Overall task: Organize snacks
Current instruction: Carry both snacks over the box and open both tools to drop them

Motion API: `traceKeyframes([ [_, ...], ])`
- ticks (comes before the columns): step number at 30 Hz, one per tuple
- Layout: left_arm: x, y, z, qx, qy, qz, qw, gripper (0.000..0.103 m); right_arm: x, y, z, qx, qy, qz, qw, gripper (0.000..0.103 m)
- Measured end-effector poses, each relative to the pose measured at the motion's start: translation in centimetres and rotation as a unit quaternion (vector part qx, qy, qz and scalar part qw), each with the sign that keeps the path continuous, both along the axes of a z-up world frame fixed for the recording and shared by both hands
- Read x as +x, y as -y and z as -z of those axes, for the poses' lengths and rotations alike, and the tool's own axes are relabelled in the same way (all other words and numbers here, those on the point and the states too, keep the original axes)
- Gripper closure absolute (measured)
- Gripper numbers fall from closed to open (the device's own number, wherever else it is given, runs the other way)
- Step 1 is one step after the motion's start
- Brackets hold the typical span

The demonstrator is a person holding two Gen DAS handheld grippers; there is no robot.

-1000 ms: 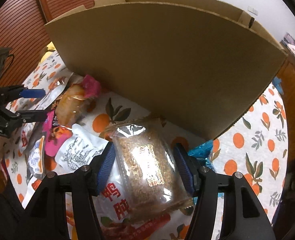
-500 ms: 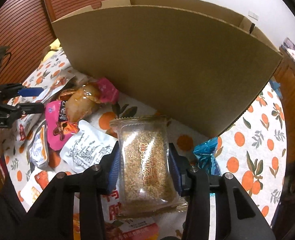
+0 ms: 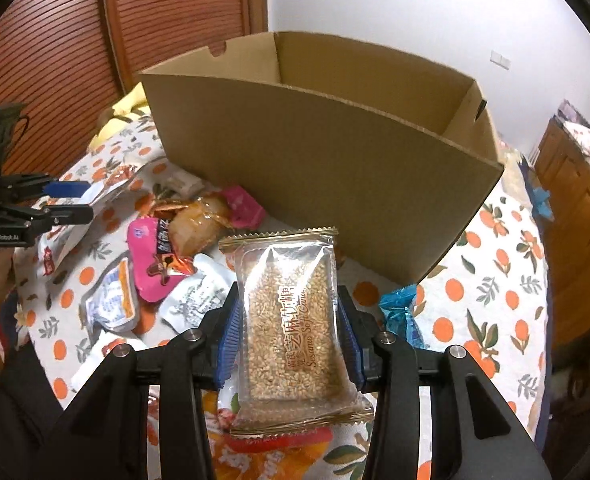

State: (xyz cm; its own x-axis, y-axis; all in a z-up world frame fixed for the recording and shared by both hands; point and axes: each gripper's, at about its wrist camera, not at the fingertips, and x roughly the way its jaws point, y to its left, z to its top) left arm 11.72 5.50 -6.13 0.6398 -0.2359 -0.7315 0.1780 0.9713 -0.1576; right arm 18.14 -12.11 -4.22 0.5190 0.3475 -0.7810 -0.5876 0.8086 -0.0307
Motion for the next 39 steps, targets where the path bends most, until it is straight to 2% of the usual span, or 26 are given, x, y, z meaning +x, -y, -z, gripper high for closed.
traceKeyframes([
  [10, -0.4, 1.1, -5.0, 0.001, 0.051, 0.018, 0.9985, 0.048, -0.9, 0.0, -1.8, 0.009, 0.019, -0.002, 1.000, 0.059],
  [20, 0.8, 2.2, -8.5, 0.007, 0.084, 0.029, 0.9960, 0.048, -1.4, -0.2, -4.6, 0.021, 0.046, -0.007, 0.999, 0.059],
  [39, 5.5, 2.4, -11.7, 0.007, 0.107, 0.018, 0.9941, 0.048, 2.3, -0.2, -8.7, 0.052, 0.080, 0.021, 0.995, 0.059],
])
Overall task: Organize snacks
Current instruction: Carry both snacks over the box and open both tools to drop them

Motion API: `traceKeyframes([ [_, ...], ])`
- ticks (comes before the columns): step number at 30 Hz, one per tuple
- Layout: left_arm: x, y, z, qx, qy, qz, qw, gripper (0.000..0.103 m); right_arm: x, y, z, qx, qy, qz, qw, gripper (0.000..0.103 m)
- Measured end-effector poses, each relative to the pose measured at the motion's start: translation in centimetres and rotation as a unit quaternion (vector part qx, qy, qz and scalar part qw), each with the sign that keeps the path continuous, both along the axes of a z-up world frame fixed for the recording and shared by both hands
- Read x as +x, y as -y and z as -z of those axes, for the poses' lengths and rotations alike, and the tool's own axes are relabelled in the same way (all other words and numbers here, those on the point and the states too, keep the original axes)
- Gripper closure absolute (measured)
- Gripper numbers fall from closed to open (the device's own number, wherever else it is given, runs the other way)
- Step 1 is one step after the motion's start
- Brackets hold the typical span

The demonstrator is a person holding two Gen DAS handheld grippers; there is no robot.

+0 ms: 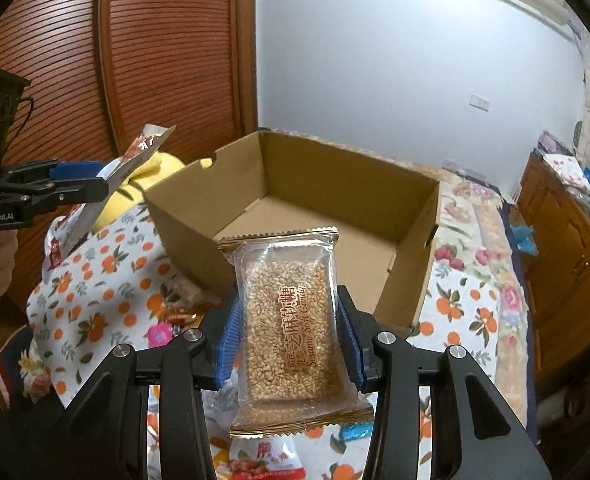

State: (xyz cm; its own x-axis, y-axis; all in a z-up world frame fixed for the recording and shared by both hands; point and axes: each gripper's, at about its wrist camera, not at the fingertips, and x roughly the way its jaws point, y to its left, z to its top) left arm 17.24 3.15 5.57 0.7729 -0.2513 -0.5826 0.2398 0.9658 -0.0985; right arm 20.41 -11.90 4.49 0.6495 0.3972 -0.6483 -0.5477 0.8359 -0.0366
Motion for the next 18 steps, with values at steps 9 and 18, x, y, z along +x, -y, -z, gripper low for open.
traceKeyframes([
  [9, 3.8, 0.6, 0.3, 0.008, -0.014, 0.002, 0.9999, 0.048, 3.4, -0.7, -0.2, 0.000, -0.002, 0.011, 1.000, 0.059],
  [18, 7.2, 1.8, 1.6, 0.014, -0.035, 0.001, 0.9993, 0.047, 7.4, -2.1, 0.6, -0.006, -0.020, 0.032, 0.999, 0.059],
])
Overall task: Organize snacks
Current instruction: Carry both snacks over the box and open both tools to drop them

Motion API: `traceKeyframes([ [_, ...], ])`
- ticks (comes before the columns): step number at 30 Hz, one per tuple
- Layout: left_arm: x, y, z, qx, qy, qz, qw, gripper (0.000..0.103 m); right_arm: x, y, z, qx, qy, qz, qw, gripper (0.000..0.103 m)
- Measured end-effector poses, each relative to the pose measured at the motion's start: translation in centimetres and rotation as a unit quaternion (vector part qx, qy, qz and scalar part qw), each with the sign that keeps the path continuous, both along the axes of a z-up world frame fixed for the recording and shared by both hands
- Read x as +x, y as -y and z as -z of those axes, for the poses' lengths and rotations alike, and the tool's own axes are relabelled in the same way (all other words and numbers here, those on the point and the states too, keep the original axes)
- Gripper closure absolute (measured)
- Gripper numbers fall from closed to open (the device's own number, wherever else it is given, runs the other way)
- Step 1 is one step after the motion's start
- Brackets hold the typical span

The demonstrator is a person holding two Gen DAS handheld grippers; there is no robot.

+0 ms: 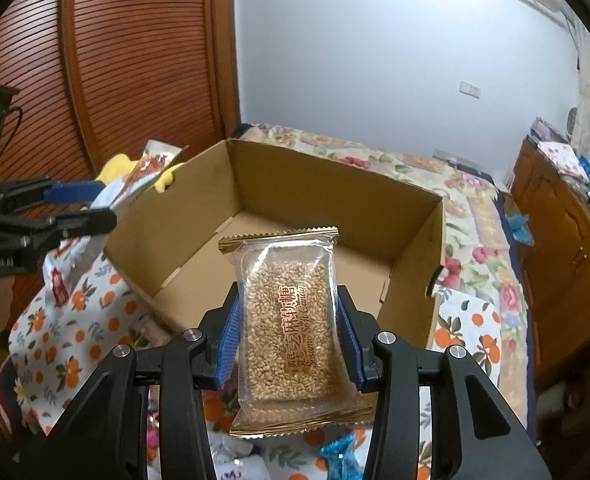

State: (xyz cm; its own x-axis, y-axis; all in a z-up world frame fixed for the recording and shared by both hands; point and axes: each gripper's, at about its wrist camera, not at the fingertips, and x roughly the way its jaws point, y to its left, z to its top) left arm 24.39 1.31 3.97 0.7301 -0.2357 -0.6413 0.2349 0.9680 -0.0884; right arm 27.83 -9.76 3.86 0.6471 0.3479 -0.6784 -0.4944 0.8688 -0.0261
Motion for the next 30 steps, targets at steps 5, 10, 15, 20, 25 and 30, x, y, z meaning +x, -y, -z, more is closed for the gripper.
traceKeyframes([
  [5, 1.6, 0.6, 0.3, 0.007, -0.007, 0.001, 1.0000, 0.047, 2.0, -0.7, 0.6, -0.008, -0.009, 0.012, 1.000, 0.059],
  [10, 2.6, 0.7, 0.9, 0.016, -0.010, -0.007, 0.9998, 0.045, 3.2, -1.1, 2.0, -0.015, -0.021, 0.017, 1.000, 0.059],
  [15, 3.0, 0.6, 1.8, 0.024, -0.017, -0.006, 0.9996, 0.042, 3.7, -1.2, 3.3, -0.012, -0.038, 0.016, 0.999, 0.058],
  [20, 3.8, 0.1, 2.5, 0.021, -0.027, 0.001, 0.9994, 0.039, 4.0, -1.4, 4.0, -0.017, -0.045, 0.023, 0.999, 0.058],
  [25, 4.5, -0.1, 2.7, 0.018, -0.028, 0.014, 0.9994, 0.039, 4.3, -1.3, 4.6, -0.017, -0.051, 0.033, 0.998, 0.054],
  [30, 4.8, -0.3, 2.2, 0.012, -0.016, 0.031, 0.9993, 0.034, 3.9, -0.7, 4.3, -0.004, -0.049, 0.045, 0.998, 0.042],
])
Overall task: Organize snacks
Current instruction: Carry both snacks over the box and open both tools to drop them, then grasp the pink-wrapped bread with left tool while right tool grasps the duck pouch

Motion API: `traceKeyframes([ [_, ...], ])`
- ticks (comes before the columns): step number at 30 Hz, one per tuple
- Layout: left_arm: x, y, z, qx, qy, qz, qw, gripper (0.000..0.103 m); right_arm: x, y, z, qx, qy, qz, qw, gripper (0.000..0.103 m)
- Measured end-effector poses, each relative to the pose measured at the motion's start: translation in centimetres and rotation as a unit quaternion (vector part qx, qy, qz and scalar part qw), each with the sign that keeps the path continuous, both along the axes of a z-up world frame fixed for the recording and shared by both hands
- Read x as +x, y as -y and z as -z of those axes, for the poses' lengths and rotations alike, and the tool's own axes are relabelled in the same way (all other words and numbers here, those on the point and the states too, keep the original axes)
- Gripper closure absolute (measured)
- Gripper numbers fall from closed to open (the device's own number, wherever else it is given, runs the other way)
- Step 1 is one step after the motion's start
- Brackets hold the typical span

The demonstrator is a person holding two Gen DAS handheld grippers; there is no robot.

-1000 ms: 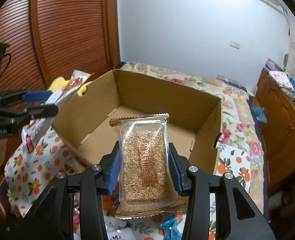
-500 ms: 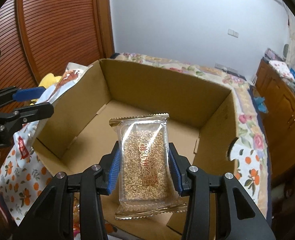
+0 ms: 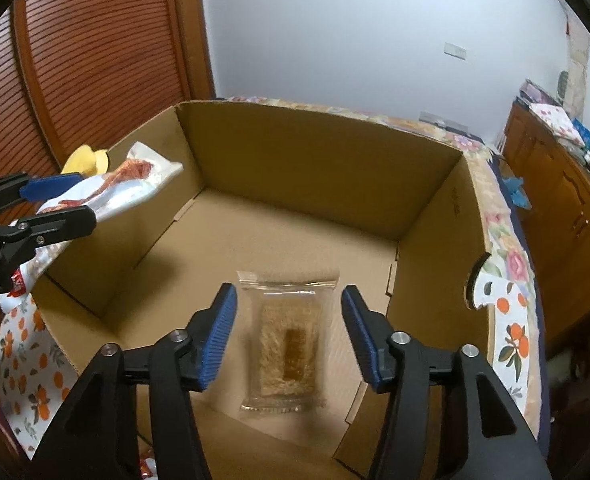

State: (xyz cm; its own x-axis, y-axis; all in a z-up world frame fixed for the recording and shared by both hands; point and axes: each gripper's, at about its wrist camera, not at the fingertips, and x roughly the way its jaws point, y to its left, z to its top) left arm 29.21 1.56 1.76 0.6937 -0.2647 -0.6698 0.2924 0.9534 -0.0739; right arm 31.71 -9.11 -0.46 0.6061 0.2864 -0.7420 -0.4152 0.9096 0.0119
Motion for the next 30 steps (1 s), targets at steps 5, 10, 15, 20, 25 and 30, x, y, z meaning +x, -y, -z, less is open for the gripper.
traceKeyframes([
  [5, -0.9, -0.1, -1.3, -0.006, 0.018, 0.014, 0.9997, 0.031, -1.5, 0.4, -0.9, 0.001, 0.012, 0.004, 1.000, 0.042],
  [10, -3.8, -0.2, -2.2, -0.012, 0.036, 0.033, 0.9987, 0.028, -5.3, 2.6, -2.7, 0.025, 0.035, 0.004, 0.999, 0.042],
  [15, -7.6, 0.1, -2.9, -0.018, 0.051, 0.056, 0.9969, 0.022, -9.6, 5.5, -3.8, 0.029, 0.055, 0.012, 0.998, 0.040],
  [20, -10.9, 1.0, -2.8, -0.012, 0.059, 0.081, 0.9949, 0.018, -13.2, 7.6, -3.4, 0.033, 0.052, 0.024, 0.998, 0.039],
  [25, -13.4, 2.0, -1.2, -0.021, 0.050, 0.094, 0.9941, 0.018, -16.6, 7.2, -0.7, 0.042, 0.033, 0.017, 0.998, 0.039],
  [30, -14.6, 3.1, 1.2, -0.017, 0.031, 0.105, 0.9938, 0.018, -18.7, 5.3, 1.9, 0.040, 0.018, -0.005, 0.999, 0.038],
])
